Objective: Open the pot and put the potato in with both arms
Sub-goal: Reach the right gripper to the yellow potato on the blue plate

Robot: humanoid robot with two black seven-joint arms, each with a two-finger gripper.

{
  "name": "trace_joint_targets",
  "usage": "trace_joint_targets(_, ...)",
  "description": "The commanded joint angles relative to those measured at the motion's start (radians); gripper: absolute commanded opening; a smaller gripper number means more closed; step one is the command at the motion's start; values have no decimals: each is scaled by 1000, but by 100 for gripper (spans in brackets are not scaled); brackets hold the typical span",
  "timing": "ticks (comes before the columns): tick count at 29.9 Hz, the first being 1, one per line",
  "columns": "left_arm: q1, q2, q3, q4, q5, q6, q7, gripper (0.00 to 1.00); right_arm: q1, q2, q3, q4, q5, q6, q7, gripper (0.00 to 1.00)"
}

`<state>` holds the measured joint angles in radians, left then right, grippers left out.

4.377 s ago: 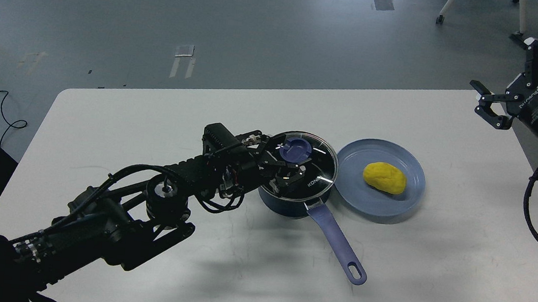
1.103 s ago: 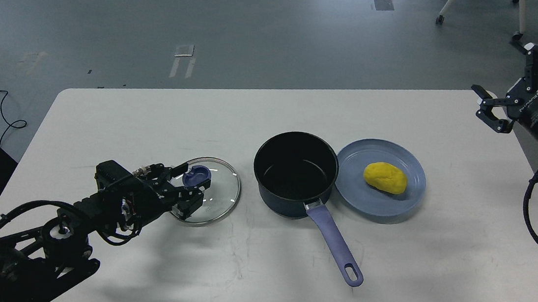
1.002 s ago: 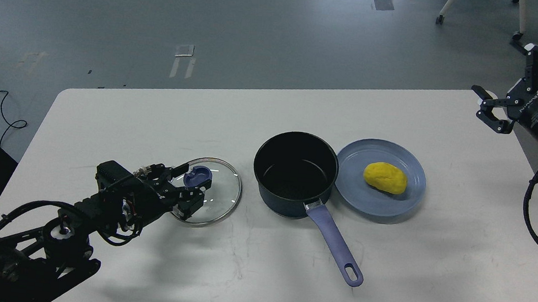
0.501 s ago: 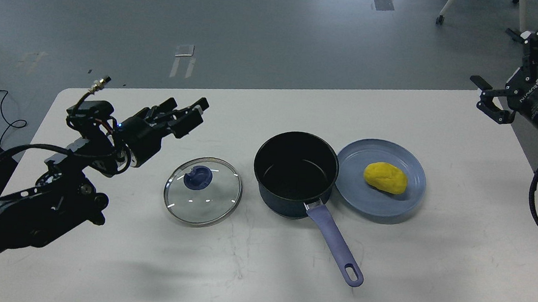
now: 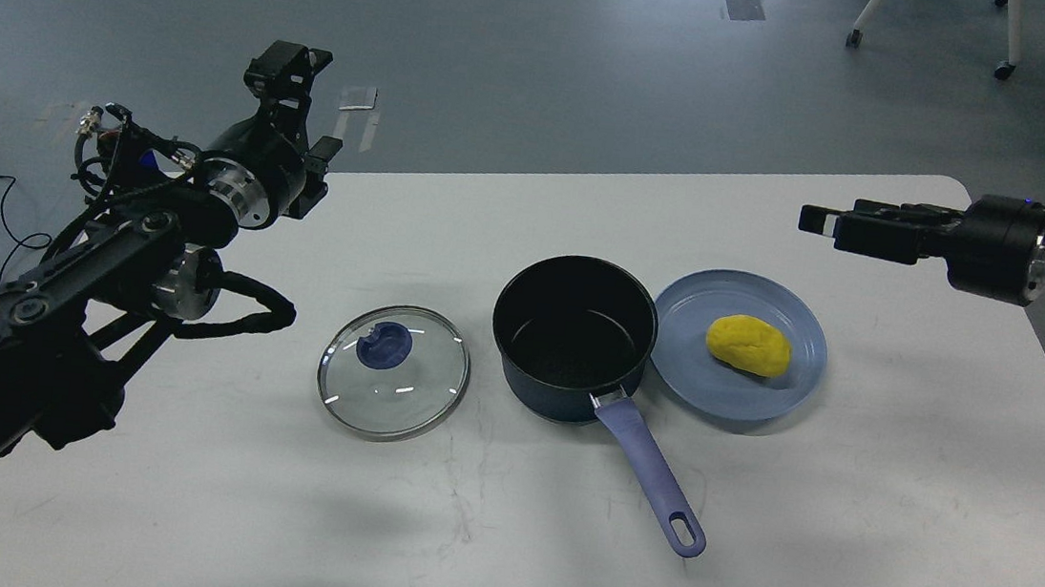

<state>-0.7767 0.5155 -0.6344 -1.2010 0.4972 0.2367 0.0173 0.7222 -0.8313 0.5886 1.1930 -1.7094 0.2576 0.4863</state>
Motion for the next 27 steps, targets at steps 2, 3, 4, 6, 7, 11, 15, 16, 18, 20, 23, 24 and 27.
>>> trace_joint_targets(2,10,-2,-22,0,-2,0,0,98,71,56,-218,-93,-240,-253,2,100)
trace_joint_targets(3,11,-2,-36,-3,-8,-5,4,98,112,85,-315,-146,-259,-329,2,100)
trace_joint_targets(4,22,-3,-54,-8,-12,-8,9,98,146,113,-404,-201,-257,-395,2,100)
trace_joint_targets(6,33,-5,-70,-11,-12,-11,10,98,161,145,-462,-243,-256,-441,2,100)
trace_joint_targets(7,37,-6,-76,-17,-12,-11,10,98,164,159,-483,-262,-253,-458,2,100)
trace_joint_targets(11,69,-6,-91,-67,-12,-20,9,98,152,207,-518,-335,-251,-511,2,100)
trace_joint_targets(15,103,-18,-108,-92,-3,-34,-4,98,123,248,-520,-377,-250,-528,2,100)
trace_joint_targets(16,105,-23,-110,-92,-3,-34,-4,98,120,250,-520,-380,-248,-528,2,100)
trace_joint_targets(18,108,-32,-113,-92,6,-34,-10,98,114,253,-520,-380,-234,-528,2,100)
trace_joint_targets(20,111,-38,-113,-92,17,-34,-19,98,103,262,-521,-380,-205,-528,2,100)
trace_joint_targets(23,119,-49,-113,-92,50,-34,-31,98,95,267,-523,-381,-187,-528,2,98)
trace_joint_targets(24,120,-51,-113,-92,58,-34,-31,98,94,268,-523,-383,-187,-528,2,98)
trace_joint_targets(27,123,-54,-110,-92,78,-36,-33,98,91,282,-523,-389,-187,-528,2,96)
